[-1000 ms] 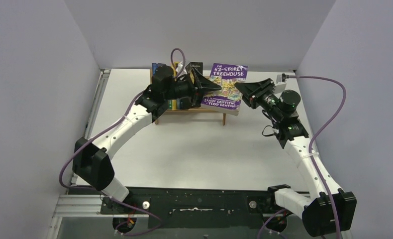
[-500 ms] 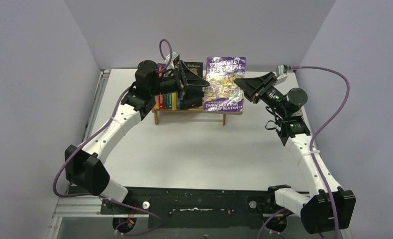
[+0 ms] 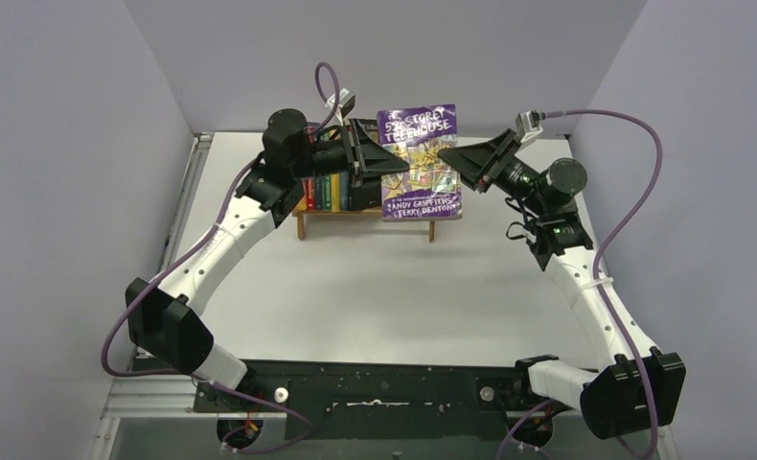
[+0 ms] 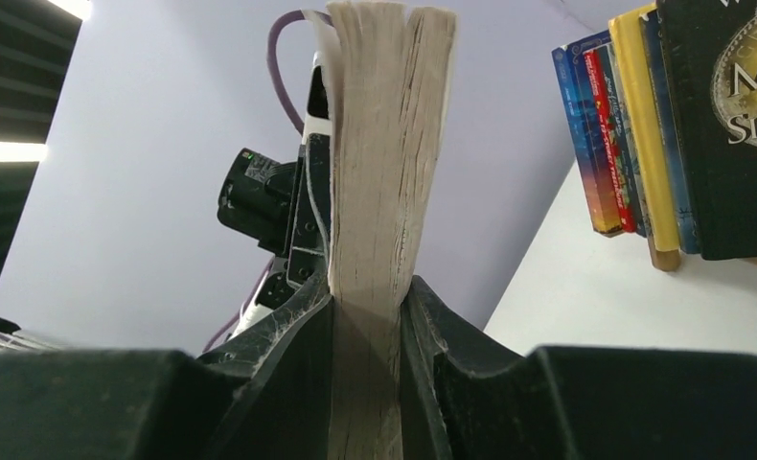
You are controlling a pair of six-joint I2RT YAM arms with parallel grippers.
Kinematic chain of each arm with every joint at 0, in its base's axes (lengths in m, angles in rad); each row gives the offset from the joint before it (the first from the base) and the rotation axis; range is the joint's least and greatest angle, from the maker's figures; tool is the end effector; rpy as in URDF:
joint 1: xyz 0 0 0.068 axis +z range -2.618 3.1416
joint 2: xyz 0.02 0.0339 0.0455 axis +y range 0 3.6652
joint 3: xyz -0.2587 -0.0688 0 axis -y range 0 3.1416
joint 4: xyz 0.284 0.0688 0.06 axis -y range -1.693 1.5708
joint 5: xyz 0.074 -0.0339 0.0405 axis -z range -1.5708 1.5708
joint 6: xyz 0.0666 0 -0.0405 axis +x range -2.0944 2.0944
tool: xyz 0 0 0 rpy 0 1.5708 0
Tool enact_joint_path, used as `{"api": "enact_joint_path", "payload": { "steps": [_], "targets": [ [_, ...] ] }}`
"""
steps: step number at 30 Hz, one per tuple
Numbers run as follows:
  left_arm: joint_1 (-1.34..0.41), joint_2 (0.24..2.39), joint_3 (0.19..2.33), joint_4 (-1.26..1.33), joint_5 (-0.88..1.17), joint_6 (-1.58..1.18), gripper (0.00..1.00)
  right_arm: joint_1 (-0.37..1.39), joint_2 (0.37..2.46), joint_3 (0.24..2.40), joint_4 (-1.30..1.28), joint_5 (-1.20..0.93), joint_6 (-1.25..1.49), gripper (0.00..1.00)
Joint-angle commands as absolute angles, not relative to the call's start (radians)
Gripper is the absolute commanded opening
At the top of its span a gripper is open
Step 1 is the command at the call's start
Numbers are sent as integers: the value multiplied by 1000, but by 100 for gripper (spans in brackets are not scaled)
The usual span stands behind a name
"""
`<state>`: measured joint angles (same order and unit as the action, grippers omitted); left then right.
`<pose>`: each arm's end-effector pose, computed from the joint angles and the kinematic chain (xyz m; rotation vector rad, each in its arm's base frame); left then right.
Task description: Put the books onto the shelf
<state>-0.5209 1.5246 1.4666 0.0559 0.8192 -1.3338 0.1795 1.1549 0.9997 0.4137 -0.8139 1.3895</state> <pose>0.3353 -0.2485 0.4151 0.0048 2.0181 -1.9607 0.3073 0.1050 0.3961 0.1576 1.6601 1.7790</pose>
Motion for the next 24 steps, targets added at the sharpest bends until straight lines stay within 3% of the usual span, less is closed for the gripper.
{"api": "enact_joint_path", "payload": {
  "steps": [1, 4, 7, 10, 14, 24],
  "targets": [
    [-485, 1492, 1489, 105, 839, -1268, 0, 185, 1145, 1100, 397, -825, 1298, 24],
    [-443, 1462, 1466, 77, 798, -1197, 0, 175, 1127, 1150, 206, -777, 1154, 51],
    [-387, 1424, 1449, -40, 719, -1069, 0, 165, 1098, 1231, -179, -606, 950, 64],
    [-364, 1382, 1450, -221, 567, -871, 0, 158, 1082, 1314, -453, -382, 802, 66],
    [-377, 1386, 1482, -341, 370, -651, 0, 149, 1046, 1345, -582, -197, 728, 66],
    [-494, 1551, 1567, -208, -20, -339, 0, 141, 994, 1332, -670, -74, 683, 66]
  ]
}}
